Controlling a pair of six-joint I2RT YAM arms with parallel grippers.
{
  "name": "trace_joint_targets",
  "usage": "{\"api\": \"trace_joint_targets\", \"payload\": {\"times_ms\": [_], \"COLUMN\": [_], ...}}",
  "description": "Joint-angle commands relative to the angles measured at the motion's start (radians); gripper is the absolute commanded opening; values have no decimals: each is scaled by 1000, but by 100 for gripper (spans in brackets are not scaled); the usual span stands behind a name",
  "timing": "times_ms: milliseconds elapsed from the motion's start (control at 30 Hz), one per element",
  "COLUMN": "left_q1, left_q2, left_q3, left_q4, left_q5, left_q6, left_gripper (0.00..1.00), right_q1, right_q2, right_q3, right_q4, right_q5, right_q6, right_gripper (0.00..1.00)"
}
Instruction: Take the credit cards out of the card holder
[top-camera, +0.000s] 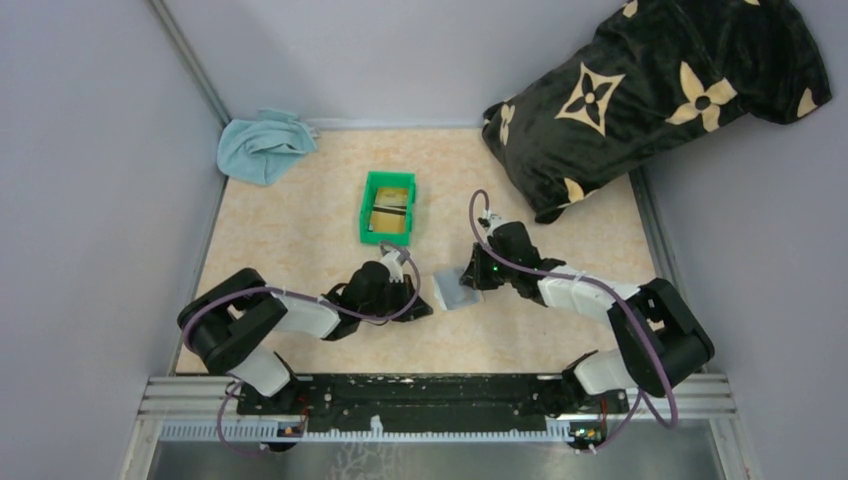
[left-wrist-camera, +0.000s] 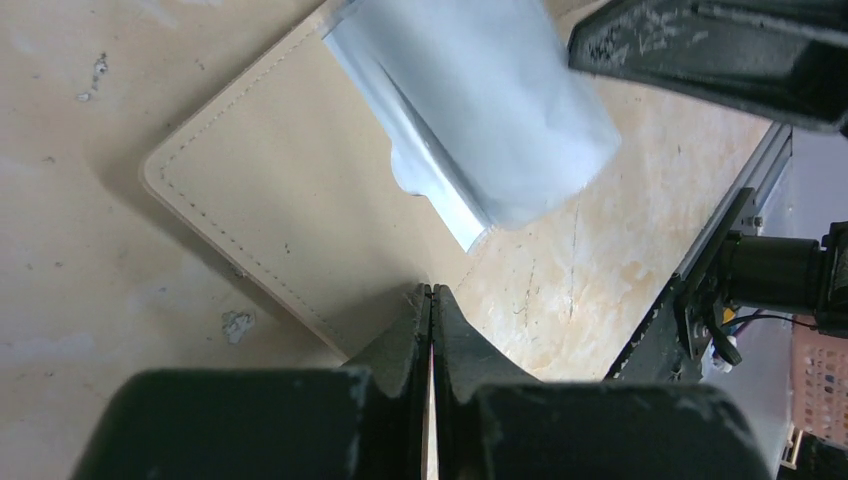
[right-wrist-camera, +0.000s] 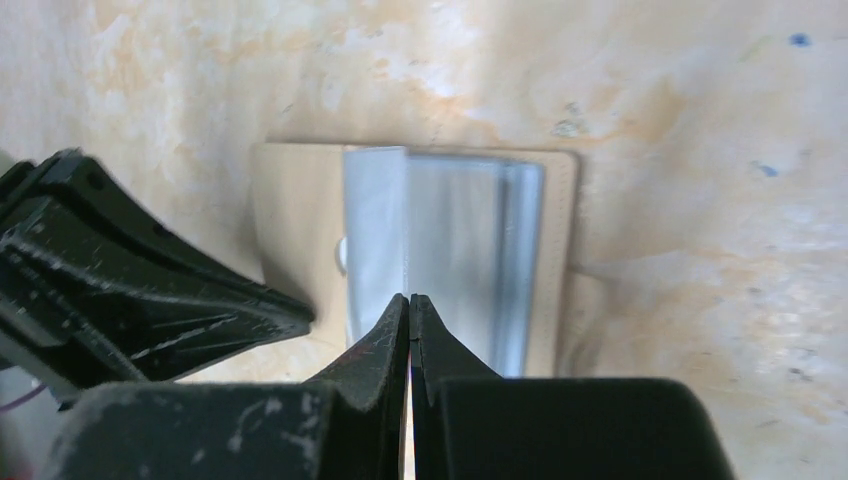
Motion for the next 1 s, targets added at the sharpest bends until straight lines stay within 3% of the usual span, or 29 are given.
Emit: {"api": "trace_joint_targets", "payload": {"times_ms": [0,367,700,967], "left_q1": [-6,-6,-6,-6], "left_q2": [-11,12,26,51], "left_q3": [-15,-21,-19,-21], "left_q4": [-135,-107,-95,-67], "left_q5": [-38,-24,-18,-6], "left_q6": [50,35,32,22], "left_gripper": [4,3,2,2], "right_q1": [-50,-51,-51,-34], "right_q2": [26,87,111,146], "right_q3": [48,-6,-24,-75], "right_q4": [15,75,85,284], "right_q5": [39,38,4,-274], "right_q6": [-39,-29,-47,-1], "right_gripper": [2,35,40,40]}}
